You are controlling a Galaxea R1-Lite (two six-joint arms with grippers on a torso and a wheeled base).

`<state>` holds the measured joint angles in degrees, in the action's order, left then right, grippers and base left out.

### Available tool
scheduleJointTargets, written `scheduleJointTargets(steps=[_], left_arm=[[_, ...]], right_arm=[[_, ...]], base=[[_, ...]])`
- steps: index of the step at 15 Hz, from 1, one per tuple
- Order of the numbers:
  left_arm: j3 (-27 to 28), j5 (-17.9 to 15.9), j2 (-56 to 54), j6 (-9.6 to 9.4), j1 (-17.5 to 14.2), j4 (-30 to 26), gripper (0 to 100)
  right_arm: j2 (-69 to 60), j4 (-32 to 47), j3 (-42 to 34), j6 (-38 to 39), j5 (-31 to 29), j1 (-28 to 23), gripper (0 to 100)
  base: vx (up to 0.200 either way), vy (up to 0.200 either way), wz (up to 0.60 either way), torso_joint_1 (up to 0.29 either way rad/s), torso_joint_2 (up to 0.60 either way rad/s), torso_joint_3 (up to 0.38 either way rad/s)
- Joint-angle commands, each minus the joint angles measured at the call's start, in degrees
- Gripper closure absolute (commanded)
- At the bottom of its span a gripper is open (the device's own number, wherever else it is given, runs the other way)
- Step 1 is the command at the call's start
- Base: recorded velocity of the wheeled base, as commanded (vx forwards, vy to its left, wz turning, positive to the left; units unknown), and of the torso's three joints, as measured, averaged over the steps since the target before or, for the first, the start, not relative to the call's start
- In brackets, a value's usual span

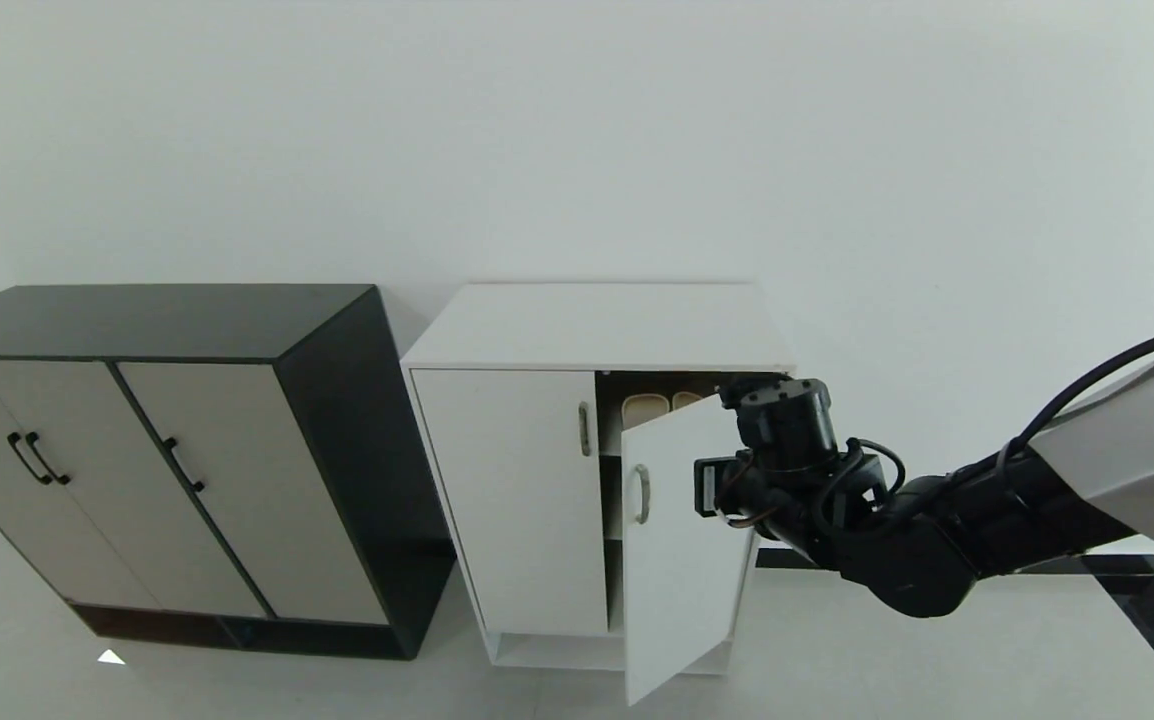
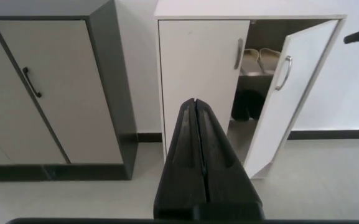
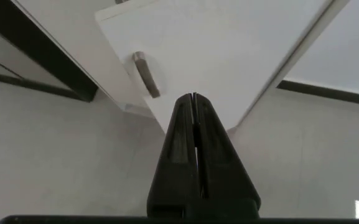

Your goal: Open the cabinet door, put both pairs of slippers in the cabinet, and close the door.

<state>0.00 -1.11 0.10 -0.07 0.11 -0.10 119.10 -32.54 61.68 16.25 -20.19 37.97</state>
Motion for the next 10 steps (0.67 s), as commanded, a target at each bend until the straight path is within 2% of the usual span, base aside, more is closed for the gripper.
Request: scheduleJointTargets(steps=[1,3,5,6,10], left_arm=[[0.0,0.1,0.1,-0.01,0.0,0.0,100],[0.0,0.1,0.1,-0.01,0.0,0.0,100],[0.0,0.0,0.1,-0.1,0.1,0.0,100],[0.0,0.0,0.1,-0.01,0.1,0.0,100],[0.0,0.0,0.1,-0.01,0.0,0.0,100]], right_arm=[[-0.4,-2.8,-3.8,-0.3,4.3,-0.2,100],[-0.5,-12.7,-11.1,-5.1,14.5,-2.6,100],[0.3,-20.7,-15.8,-6.0,22.7,-4.9,100],[0.3,-21.3,-16.5,-6.0,25.7,-6.0,100],[0.5,-21.3,-17.8,-6.1,32.1,-8.1,100]], base=[[0.0,0.0,0.0,0.0,0.0,0.0],[0.0,0.0,0.0,0.0,0.0,0.0],[0.0,0.0,0.0,0.0,0.0,0.0],[0.0,0.0,0.0,0.0,0.0,0.0],[0.2,0.0,0.0,-0.005,0.0,0.005]])
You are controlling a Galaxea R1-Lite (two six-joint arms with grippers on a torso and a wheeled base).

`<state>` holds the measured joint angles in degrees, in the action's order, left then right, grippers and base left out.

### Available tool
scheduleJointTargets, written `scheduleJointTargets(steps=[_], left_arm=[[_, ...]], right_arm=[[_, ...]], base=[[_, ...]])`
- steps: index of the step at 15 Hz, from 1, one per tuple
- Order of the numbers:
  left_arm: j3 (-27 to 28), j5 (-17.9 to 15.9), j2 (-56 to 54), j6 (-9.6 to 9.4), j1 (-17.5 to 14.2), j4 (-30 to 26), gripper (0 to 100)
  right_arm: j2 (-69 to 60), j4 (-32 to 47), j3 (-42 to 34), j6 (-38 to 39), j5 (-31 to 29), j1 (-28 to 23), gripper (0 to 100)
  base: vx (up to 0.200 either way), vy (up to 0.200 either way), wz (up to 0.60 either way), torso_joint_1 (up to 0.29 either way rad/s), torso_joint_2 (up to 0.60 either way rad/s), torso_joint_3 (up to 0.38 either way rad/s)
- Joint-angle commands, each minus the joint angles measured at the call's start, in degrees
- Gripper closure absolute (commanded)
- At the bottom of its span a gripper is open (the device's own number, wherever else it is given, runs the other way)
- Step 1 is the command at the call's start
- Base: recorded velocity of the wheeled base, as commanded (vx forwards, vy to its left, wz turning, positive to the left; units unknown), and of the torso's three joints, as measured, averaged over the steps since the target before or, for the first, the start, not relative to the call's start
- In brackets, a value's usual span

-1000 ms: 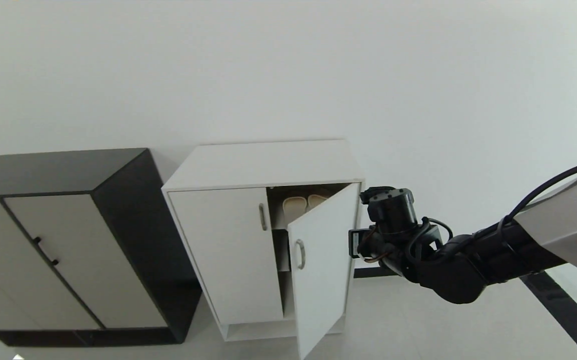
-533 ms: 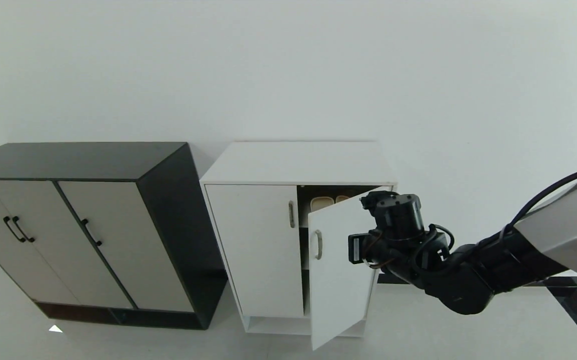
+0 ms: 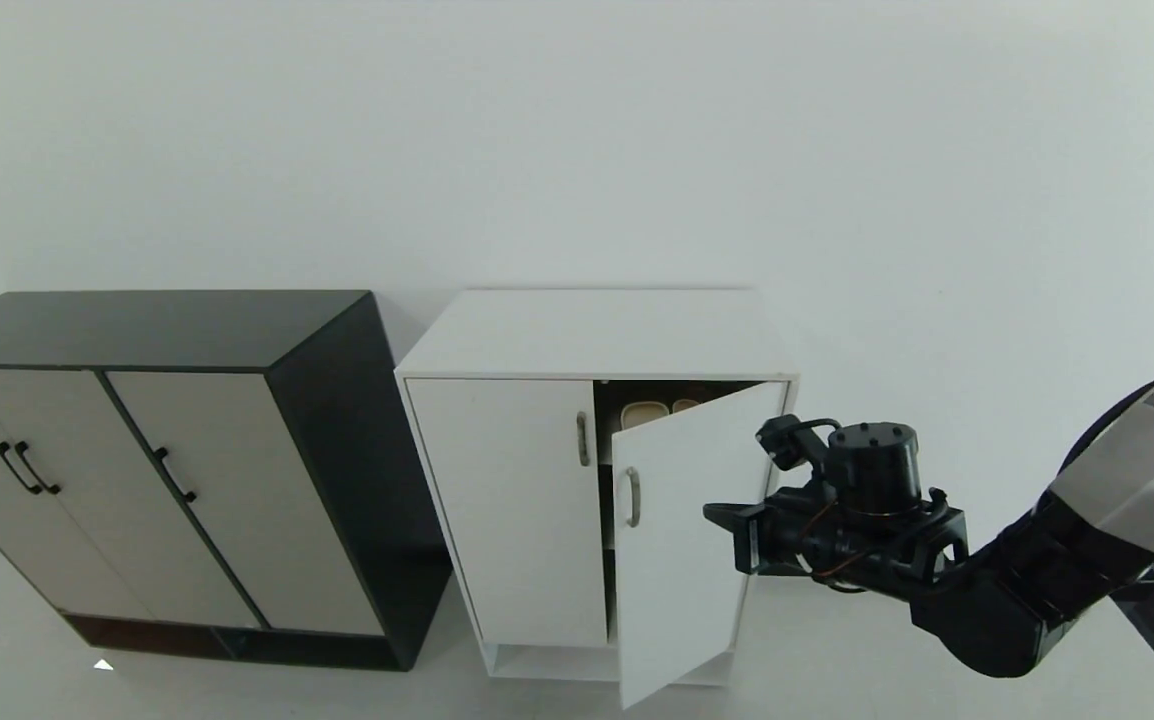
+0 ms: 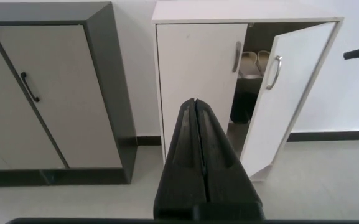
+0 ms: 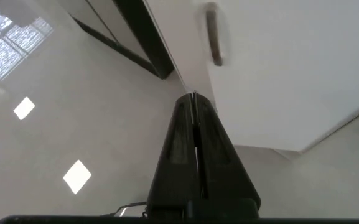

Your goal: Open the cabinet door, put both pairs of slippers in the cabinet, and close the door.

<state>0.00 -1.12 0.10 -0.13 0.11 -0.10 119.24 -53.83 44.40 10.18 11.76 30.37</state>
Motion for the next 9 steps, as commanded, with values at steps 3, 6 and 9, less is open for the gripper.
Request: scheduleJointTargets(steps=[3,6,9], left_arm=[[0.0,0.0,0.1,-0.04,0.0,0.0,100],[0.0,0.0,0.1,0.05,0.0,0.0,100],[0.0,0.1,0.1,0.13,0.1,0.0,100]], right_arm=[[0.9,0.0,-0.5,-0.2,0.3,-0.6,100],[1.2,0.0,-0.5,-0.3,0.3,-0.6,100],[1.3,0.0,0.8,-0.5,0.3,-1.2,100]], base=[[0.2,0.0,0.0,0.009,0.0,-0.001],[0.133,0.0,0.0,0.008,0.0,0.0],[0.0,0.0,0.0,0.0,0.0,0.0]])
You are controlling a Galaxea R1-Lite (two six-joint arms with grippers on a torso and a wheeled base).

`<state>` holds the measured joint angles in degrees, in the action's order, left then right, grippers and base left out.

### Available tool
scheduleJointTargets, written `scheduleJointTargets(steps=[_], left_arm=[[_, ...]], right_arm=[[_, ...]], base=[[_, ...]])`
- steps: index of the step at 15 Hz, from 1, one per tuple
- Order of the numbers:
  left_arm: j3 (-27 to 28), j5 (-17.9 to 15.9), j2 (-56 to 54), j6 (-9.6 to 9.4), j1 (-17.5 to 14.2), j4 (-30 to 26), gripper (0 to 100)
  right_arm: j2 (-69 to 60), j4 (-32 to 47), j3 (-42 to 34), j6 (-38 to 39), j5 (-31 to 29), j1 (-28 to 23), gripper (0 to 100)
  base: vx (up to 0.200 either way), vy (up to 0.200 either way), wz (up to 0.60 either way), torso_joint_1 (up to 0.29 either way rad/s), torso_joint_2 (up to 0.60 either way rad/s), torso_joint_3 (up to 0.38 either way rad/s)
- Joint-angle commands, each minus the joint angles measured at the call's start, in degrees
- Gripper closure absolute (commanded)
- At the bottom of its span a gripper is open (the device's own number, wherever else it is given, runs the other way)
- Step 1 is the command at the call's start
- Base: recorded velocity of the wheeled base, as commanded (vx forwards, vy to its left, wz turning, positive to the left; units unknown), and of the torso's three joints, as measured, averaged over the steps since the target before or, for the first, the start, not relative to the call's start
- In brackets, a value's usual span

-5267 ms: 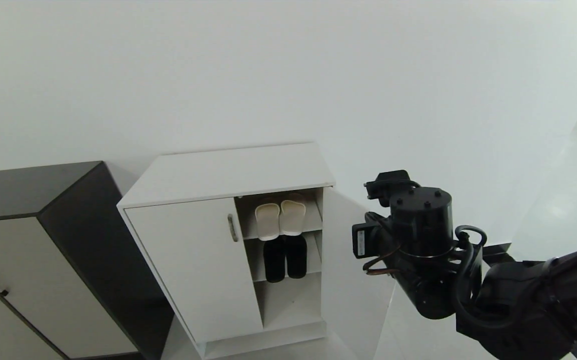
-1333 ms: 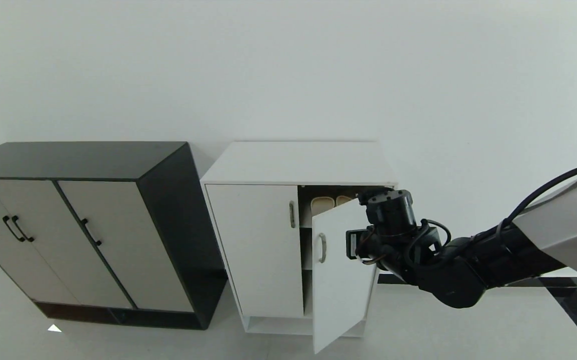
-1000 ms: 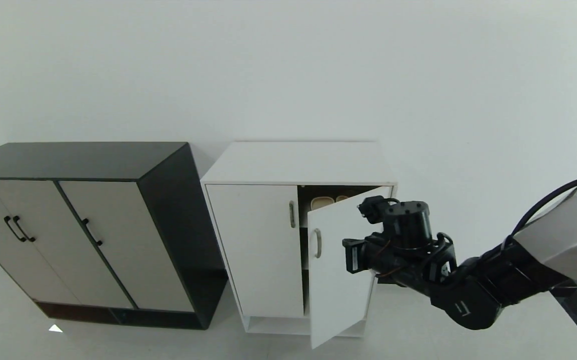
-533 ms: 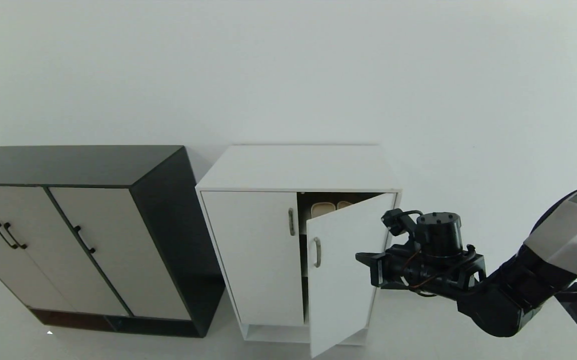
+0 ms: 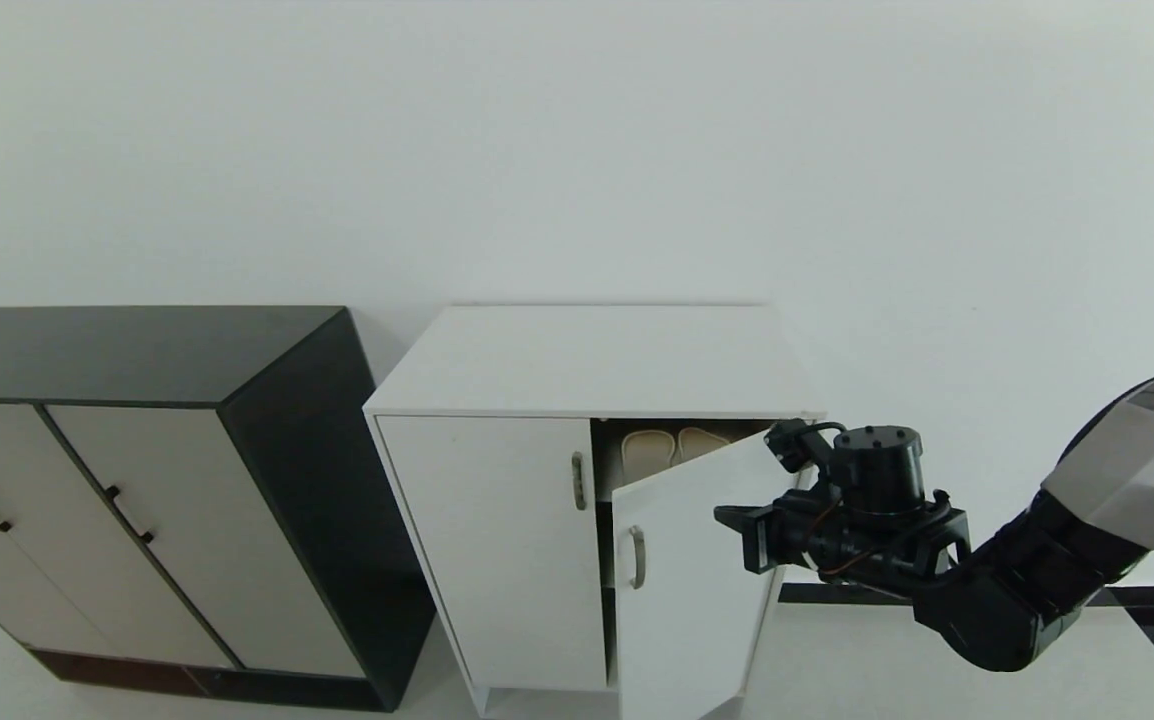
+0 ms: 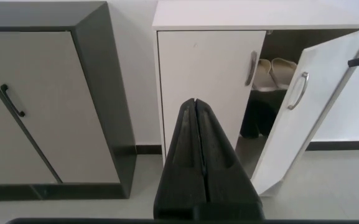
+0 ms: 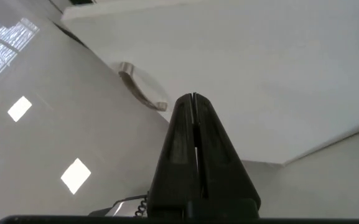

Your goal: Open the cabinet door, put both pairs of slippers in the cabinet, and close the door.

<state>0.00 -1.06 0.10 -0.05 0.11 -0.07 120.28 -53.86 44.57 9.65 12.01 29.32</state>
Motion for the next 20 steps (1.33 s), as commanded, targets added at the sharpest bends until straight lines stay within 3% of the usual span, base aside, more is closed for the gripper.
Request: scheduleJointTargets(steps=[1,10,20], left_arm=[[0.0,0.0,0.1,-0.04,0.0,0.0,100],[0.0,0.0,0.1,0.05,0.1,0.0,100],[0.0,0.0,0.1,0.05,0.0,0.0,100]], right_arm=[[1.3,-0.1,1.9,0.0,0.1,-0.1,100],[12.6,0.2,17.4,0.0,-0.1,-2.4,100],[17.9,3.0,26.4,0.0,-0.1,-4.2,100]], base=[[0.0,0.0,0.0,0.0,0.0,0.0],[0.0,0.0,0.0,0.0,0.0,0.0],[0.0,0.0,0.0,0.0,0.0,0.0]])
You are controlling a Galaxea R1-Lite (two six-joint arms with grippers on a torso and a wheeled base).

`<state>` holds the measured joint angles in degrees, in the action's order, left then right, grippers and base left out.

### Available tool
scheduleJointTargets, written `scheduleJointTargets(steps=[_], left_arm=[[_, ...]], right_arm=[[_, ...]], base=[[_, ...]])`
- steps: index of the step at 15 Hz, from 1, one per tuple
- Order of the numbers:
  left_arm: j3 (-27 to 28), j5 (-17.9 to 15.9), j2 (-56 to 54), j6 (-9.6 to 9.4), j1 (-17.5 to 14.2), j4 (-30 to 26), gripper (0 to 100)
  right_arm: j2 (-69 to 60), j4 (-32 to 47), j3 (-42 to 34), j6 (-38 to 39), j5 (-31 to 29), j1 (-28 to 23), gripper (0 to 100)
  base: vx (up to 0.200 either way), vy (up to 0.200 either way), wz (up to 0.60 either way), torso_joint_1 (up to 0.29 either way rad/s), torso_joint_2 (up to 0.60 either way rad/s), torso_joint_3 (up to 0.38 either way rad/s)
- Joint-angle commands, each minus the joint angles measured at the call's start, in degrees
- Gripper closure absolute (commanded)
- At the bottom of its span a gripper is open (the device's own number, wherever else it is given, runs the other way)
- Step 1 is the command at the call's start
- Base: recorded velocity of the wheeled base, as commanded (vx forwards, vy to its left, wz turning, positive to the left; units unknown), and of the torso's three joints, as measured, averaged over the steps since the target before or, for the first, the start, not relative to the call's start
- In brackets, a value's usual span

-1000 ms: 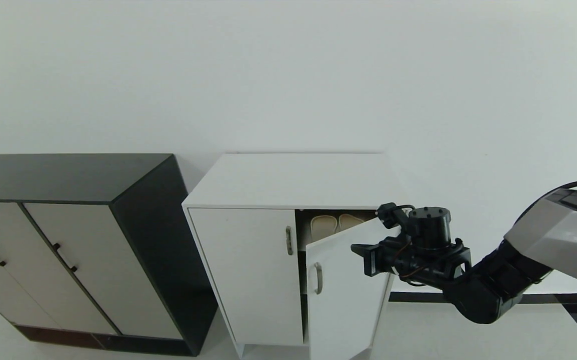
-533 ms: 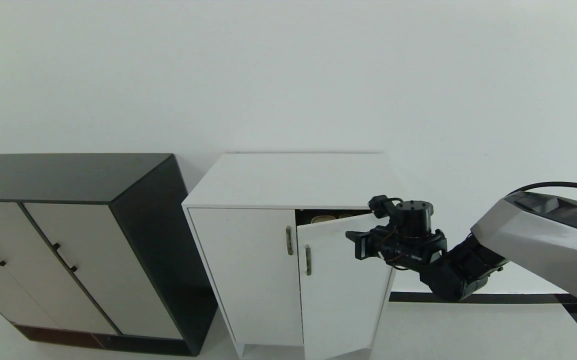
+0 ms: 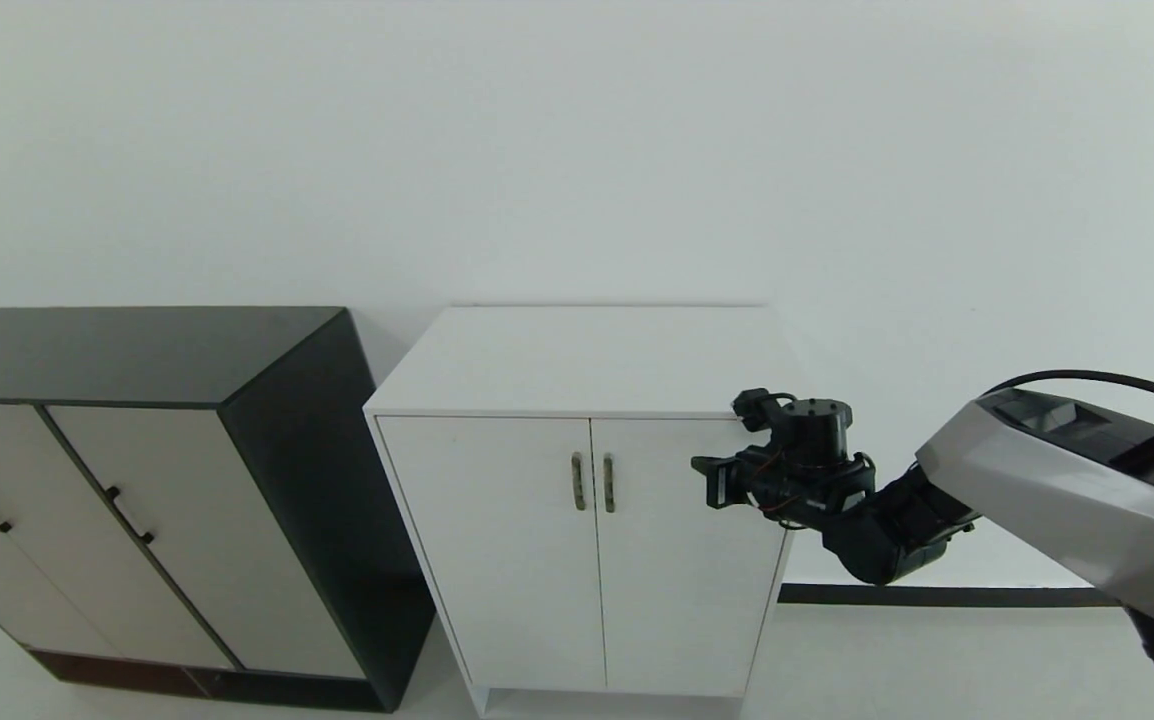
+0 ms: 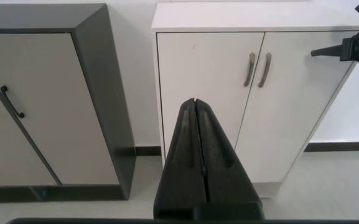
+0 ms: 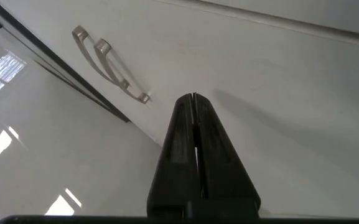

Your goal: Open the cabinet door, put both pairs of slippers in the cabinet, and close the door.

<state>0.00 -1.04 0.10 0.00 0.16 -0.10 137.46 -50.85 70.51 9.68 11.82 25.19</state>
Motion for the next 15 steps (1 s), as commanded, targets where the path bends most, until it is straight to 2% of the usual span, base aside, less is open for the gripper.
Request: scheduleJointTargets(steps=[1,5,7,12,14,15], left_arm=[[0.0,0.0,0.1,0.0,-0.1,0.0,100],[0.0,0.0,0.1,0.0,0.0,0.0,100],[0.0,0.0,0.1,0.0,-0.1,0.0,100],[0.0,0.0,0.1,0.0,-0.1,0.0,100],[0.0,0.1,0.1,0.0,-0.1,0.0,100],[0.0,0.1,0.1,0.0,-0.1,0.0,100]], right_arm=[[1.1,0.0,0.8,0.0,0.0,0.0,100],[0.9,-0.1,0.5,0.0,0.0,0.0,100],[-1.6,-0.3,-2.6,-0.1,-0.1,0.1,100],[-18.8,-6.5,-25.6,-2.8,-0.3,0.0,100],[-30.2,-9.4,-39.7,-3.0,-0.5,-0.5,100],[-35.1,-9.4,-44.3,-3.2,-0.6,-1.2,100]], base=[[0.0,0.0,0.0,0.0,0.0,0.0],[0.0,0.0,0.0,0.0,0.0,0.0],[0.0,0.0,0.0,0.0,0.0,0.0],[0.0,0.0,0.0,0.0,0.0,0.0],[0.0,0.0,0.0,0.0,0.0,0.0],[0.0,0.0,0.0,0.0,0.0,0.0]])
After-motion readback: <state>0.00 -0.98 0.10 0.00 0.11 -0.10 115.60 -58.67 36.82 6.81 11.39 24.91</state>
